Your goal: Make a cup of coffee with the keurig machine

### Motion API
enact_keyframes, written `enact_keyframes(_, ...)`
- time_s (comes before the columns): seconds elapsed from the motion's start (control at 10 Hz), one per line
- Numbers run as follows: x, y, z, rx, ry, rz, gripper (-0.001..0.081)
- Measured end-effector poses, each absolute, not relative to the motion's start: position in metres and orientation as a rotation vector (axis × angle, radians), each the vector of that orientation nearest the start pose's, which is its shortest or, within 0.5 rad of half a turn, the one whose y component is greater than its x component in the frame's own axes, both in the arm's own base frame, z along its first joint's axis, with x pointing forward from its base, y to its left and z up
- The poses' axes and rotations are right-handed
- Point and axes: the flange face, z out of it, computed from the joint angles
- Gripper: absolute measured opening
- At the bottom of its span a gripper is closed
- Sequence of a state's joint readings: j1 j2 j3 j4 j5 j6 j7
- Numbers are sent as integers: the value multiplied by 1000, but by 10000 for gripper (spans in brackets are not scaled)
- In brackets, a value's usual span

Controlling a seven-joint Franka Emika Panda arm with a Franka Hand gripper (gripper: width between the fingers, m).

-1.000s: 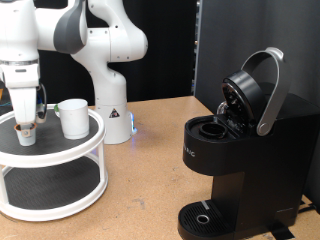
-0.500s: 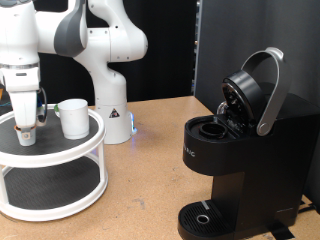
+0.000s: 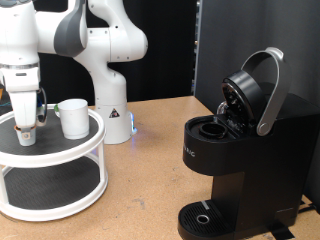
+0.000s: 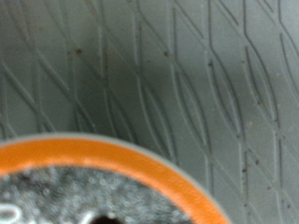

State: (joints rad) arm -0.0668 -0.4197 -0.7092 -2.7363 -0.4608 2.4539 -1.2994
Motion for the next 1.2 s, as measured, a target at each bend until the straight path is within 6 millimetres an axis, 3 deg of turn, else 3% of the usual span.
enact_keyframes(0.5,289,-258,329,-2880,-1399,-84,802)
enact_keyframes(0.6,289,-259,329,-2878,-1398,-85,708)
enact_keyframes(0.7,289,-259,329,-2878,-1399,-85,708)
enact_keyframes(0.8,289,-259,330,-2878,-1400,-85,507)
enact_keyframes(0.9,289,-259,330,-2878,-1400,-85,458)
enact_keyframes(1.2,289,-259,330,-2878,-1401,-85,458)
